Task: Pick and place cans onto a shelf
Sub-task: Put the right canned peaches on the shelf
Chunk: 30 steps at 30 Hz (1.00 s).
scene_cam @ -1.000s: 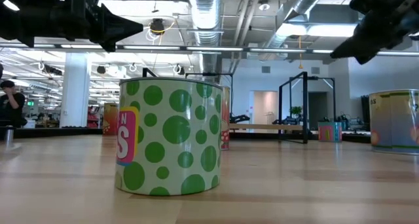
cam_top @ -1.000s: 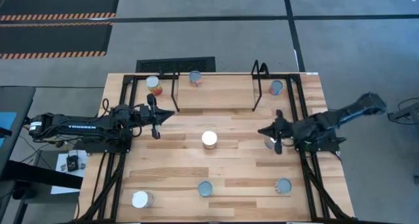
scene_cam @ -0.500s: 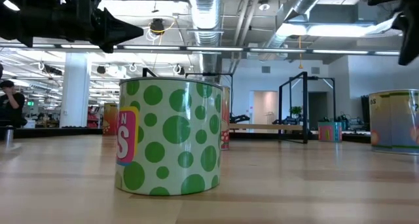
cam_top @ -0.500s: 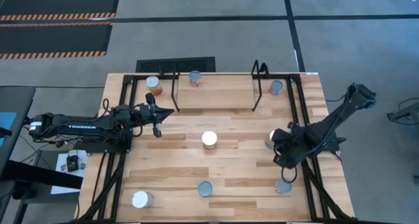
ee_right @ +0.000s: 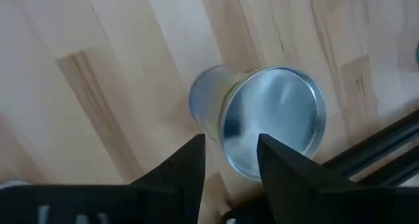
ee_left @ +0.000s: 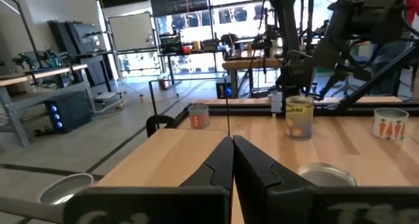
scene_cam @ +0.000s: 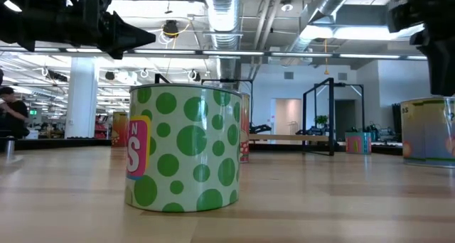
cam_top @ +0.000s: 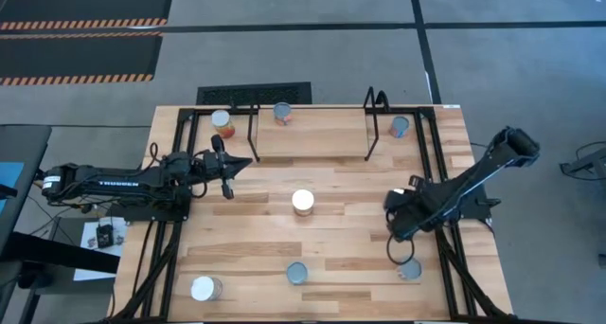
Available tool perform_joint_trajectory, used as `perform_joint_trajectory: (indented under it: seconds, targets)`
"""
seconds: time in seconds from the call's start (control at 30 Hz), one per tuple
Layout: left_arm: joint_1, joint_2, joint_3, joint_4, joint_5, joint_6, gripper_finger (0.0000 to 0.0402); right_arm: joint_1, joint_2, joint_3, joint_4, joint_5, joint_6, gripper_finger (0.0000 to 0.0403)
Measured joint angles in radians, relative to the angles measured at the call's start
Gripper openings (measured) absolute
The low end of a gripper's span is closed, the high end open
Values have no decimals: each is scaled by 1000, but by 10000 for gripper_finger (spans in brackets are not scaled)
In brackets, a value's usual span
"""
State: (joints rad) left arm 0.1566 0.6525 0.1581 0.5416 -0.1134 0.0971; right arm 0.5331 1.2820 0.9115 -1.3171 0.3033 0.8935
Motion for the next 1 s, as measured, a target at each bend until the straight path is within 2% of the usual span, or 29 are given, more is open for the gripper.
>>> perform_joint_trajectory:
  seconds: [0.3, 0.67, 1.0]
  targets:
    - [0, 0, 0, -20, -3, 5, 0, -100, 0, -1, 34, -77, -143, 117]
    - [0, 0, 0, -38, -3, 5, 0, -188, 0, -1, 80, -125, -221, 103]
    - [0, 0, 0, -39, -3, 4, 0, -254, 0, 0, 107, -171, -302, 19]
